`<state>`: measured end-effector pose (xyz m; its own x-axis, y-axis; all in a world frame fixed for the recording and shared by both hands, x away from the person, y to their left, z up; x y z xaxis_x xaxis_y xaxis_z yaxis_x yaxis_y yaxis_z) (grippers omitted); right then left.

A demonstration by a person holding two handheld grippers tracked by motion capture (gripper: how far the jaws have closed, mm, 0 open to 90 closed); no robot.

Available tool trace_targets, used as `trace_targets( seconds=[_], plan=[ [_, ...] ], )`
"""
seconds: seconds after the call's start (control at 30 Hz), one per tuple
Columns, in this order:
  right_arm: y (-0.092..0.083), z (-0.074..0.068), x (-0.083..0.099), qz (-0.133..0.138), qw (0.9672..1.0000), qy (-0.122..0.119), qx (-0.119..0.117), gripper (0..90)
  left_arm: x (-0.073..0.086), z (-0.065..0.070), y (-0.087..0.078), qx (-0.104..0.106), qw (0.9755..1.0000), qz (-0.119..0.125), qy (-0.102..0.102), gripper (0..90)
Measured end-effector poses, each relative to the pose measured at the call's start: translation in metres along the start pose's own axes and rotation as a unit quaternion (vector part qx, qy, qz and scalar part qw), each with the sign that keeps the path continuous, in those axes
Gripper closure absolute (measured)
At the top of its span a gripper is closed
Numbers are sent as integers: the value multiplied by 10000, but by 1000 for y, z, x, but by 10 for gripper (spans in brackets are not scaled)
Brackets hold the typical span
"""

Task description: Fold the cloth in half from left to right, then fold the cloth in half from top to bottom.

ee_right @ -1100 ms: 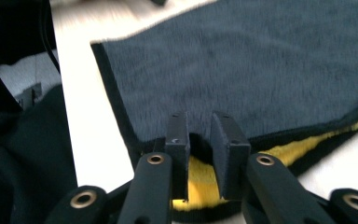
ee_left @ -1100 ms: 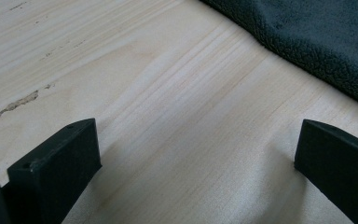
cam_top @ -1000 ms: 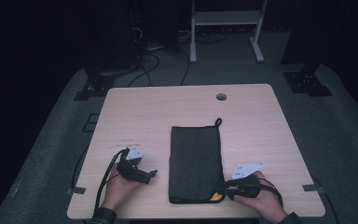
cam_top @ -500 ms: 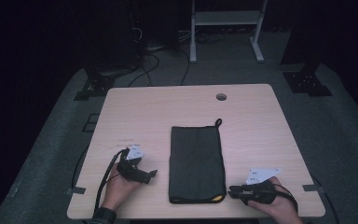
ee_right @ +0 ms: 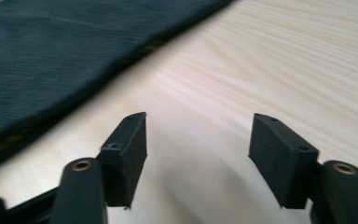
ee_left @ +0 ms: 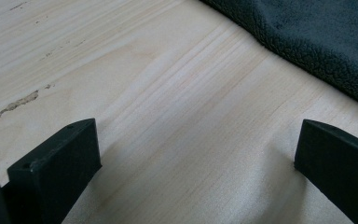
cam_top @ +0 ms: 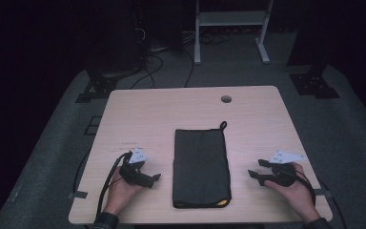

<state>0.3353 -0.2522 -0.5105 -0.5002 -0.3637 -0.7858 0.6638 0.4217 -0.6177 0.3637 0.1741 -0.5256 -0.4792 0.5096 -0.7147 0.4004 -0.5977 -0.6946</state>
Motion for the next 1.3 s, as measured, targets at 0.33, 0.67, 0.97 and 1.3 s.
trace_targets(
  seconds=[0.33,0.67,0.97,1.3],
  plan=[
    [12,34,9,-273,9974,283,600,319,-1,0,0,5,10000,6,-18,0],
    [12,26,13,-406,9980,59,478,123,-6,2,0,139,9997,171,-43,16],
    [9,26,16,-427,9969,199,637,116,-36,-12,2,294,9974,635,-172,149],
    [8,28,17,-422,9960,280,731,116,-76,-24,14,484,9956,784,-165,259]
  ],
)
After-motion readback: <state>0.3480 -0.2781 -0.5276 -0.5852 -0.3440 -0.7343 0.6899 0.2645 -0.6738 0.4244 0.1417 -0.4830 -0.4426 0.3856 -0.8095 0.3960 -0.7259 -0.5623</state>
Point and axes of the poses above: each handheld gripper's, and its own axes: y roughly forward along the jaws, x roughly out of its underside, z roughly to its right, the point moved 6 cm from there along y, roughly forward along the jaws, and after that the axes turned 8 degrees about x, right-handed, at the moved point
